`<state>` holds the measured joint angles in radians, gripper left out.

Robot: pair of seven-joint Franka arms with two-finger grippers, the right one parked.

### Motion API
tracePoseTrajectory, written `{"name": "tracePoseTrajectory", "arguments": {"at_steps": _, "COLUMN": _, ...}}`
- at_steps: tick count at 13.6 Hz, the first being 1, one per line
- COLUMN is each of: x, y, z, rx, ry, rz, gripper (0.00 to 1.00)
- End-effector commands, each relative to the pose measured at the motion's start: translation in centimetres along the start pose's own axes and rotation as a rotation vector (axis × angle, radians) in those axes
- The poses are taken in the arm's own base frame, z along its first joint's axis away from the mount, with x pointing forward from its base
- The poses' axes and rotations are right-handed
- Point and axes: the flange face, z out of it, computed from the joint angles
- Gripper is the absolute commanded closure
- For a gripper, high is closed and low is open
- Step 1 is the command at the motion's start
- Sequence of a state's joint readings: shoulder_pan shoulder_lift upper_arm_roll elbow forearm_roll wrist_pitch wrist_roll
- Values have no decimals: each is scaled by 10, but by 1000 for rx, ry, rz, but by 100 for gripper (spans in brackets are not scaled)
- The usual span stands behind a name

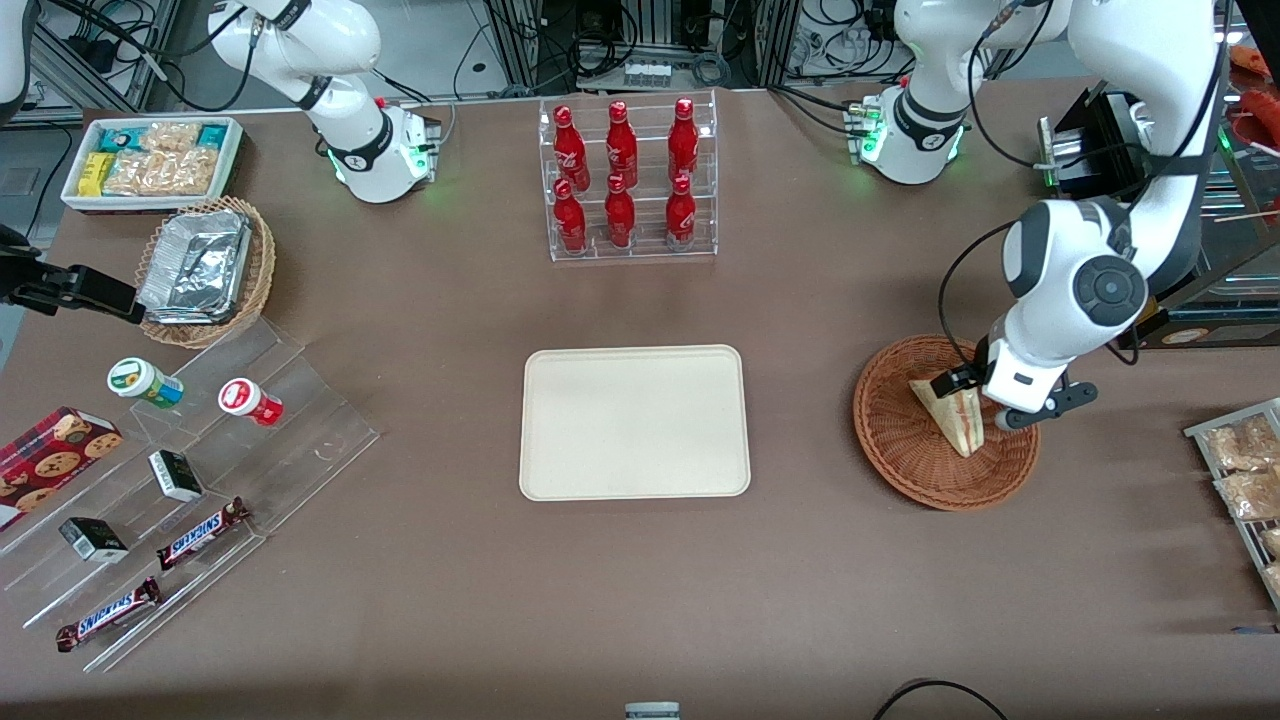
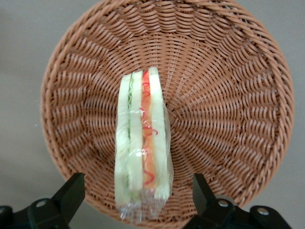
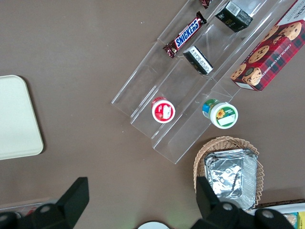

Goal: Place sandwich from basket to tray
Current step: 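Lower the left gripper onto the sandwich and close it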

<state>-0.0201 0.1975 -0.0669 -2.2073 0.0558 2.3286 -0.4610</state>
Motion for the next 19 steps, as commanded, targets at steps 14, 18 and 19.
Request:
{"name": "tracePoseTrajectory", "arguments": {"at_steps": 14, "x": -3, "y": -1, "z": 29, "rx": 46, "ry": -17, "rz": -21, "gripper": 100}}
{"name": "tracePoseTrajectory", "arguments": {"at_steps": 18, "x": 2, "y": 30, "z": -12, "rx": 118, "ry": -29, "rz": 78, "gripper": 100}}
{"name": "tracePoseTrajectory", "arguments": {"at_steps": 19, "x": -3, "y": 46, "z": -21, "rx": 129, "ry": -35, "rz": 105, "gripper": 100}}
